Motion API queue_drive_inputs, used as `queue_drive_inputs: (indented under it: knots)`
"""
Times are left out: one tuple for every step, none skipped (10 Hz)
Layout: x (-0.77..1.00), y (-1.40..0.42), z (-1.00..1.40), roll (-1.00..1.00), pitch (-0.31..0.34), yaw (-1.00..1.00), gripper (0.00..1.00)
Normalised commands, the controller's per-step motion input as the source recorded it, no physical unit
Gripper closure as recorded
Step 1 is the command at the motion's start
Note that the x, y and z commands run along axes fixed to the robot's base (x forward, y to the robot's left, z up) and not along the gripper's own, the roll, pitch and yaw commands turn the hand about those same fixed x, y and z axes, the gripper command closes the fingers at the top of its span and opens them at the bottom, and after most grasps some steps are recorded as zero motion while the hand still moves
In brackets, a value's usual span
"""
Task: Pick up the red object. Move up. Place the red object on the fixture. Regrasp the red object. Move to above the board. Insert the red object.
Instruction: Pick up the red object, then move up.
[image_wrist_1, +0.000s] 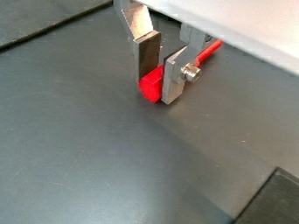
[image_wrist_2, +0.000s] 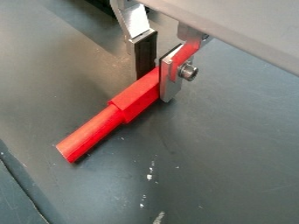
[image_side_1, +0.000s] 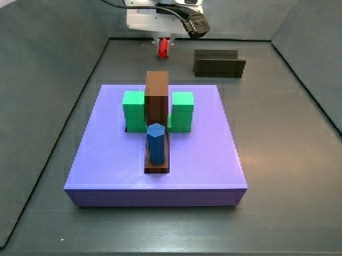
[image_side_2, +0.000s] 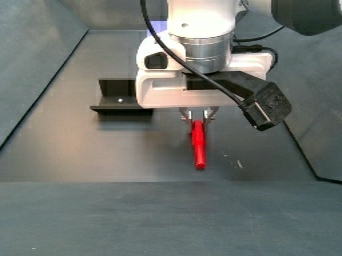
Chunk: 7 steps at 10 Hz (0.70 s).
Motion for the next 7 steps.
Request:
queue_drive_inputs:
  knots:
    - [0.00, 0.00, 0.00, 0.00, 0.000, 0.00, 1.00]
    - [0.00, 0.00, 0.00, 0.00, 0.000, 0.00, 1.00]
    - [0.00, 0.00, 0.00, 0.00, 0.000, 0.00, 1.00]
    - [0.00, 0.00, 0.00, 0.00, 0.000, 0.00, 1.00]
    - [0.00, 0.00, 0.00, 0.00, 0.000, 0.00, 1.00]
    - [0.00, 0.00, 0.83, 0.00, 0.000, 0.00, 1.00]
    - [-0.01, 0.01, 0.82, 0.00, 0.005, -0.04, 1.00]
